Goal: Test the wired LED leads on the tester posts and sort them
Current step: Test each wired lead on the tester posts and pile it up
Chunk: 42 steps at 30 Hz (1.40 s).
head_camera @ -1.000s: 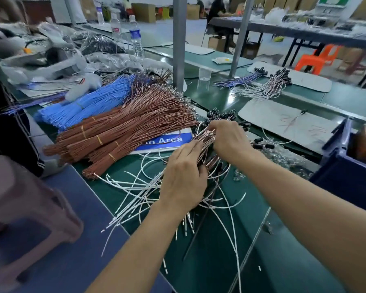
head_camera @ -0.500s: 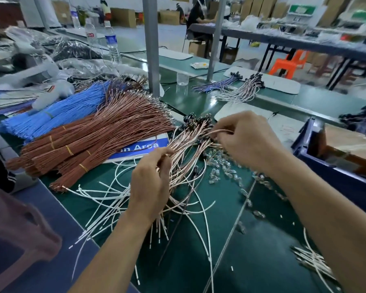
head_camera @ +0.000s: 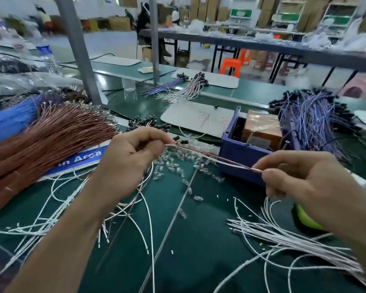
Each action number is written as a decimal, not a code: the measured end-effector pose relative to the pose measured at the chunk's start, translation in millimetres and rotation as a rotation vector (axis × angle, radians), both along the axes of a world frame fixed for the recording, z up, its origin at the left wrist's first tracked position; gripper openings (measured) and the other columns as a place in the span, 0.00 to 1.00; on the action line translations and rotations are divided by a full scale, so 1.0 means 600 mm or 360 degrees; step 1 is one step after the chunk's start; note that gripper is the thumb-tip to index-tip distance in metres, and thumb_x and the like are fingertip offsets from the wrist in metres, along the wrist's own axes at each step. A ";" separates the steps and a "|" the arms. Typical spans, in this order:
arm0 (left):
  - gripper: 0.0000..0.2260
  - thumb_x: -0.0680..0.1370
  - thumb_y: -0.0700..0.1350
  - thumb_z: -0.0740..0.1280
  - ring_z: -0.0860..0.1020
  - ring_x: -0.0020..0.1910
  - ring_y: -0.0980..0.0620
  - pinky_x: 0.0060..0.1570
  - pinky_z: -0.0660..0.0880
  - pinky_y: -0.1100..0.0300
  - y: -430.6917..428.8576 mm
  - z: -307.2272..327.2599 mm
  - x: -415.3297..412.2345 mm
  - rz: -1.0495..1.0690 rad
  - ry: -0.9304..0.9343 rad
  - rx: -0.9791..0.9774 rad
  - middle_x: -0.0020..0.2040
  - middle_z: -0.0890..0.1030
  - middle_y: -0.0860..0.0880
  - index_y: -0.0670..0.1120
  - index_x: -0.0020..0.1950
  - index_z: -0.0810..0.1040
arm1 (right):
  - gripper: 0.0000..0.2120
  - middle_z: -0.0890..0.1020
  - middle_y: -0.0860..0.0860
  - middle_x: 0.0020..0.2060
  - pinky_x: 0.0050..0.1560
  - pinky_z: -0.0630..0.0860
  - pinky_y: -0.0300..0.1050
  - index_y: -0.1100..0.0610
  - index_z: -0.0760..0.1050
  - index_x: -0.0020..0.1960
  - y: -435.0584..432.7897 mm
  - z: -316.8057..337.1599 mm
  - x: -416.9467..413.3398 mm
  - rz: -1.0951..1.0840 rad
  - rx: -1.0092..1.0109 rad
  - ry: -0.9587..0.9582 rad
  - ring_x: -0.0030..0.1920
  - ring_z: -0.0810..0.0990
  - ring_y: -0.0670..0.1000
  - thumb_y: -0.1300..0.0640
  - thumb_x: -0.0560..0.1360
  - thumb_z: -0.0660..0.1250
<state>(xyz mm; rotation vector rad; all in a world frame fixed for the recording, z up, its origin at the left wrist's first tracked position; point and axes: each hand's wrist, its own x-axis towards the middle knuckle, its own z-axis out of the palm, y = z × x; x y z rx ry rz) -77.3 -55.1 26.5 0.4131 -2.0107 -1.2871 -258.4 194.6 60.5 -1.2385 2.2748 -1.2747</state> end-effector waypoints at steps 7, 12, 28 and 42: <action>0.06 0.74 0.43 0.76 0.81 0.41 0.59 0.41 0.71 0.73 0.157 0.000 -0.116 -0.0400 0.0041 -0.0379 0.41 0.83 0.61 0.55 0.45 0.88 | 0.18 0.83 0.56 0.32 0.26 0.70 0.40 0.42 0.83 0.53 0.087 -0.005 0.010 0.0090 -0.0046 -0.0400 0.26 0.73 0.51 0.65 0.76 0.71; 0.03 0.72 0.44 0.79 0.82 0.36 0.58 0.37 0.73 0.68 0.217 -0.039 -0.179 -0.0563 0.0008 -0.0230 0.38 0.85 0.58 0.52 0.43 0.89 | 0.05 0.82 0.51 0.27 0.26 0.70 0.39 0.41 0.83 0.45 0.119 -0.011 -0.023 -0.0163 0.0164 0.0007 0.24 0.73 0.47 0.45 0.74 0.69; 0.06 0.73 0.46 0.77 0.82 0.40 0.62 0.41 0.71 0.74 0.214 -0.147 -0.218 -0.0270 -0.0281 -0.0314 0.40 0.84 0.63 0.58 0.46 0.86 | 0.07 0.78 0.44 0.28 0.38 0.75 0.51 0.46 0.76 0.42 0.076 -0.168 -0.020 -0.0687 0.0111 0.0571 0.32 0.76 0.49 0.54 0.79 0.67; 0.08 0.73 0.47 0.77 0.83 0.41 0.64 0.42 0.78 0.66 0.197 -0.148 -0.206 -0.0072 -0.0356 -0.0367 0.39 0.84 0.68 0.62 0.43 0.86 | 0.09 0.74 0.45 0.23 0.36 0.63 0.44 0.51 0.77 0.39 0.133 -0.141 -0.064 -0.1277 0.0054 0.0933 0.27 0.69 0.54 0.59 0.78 0.65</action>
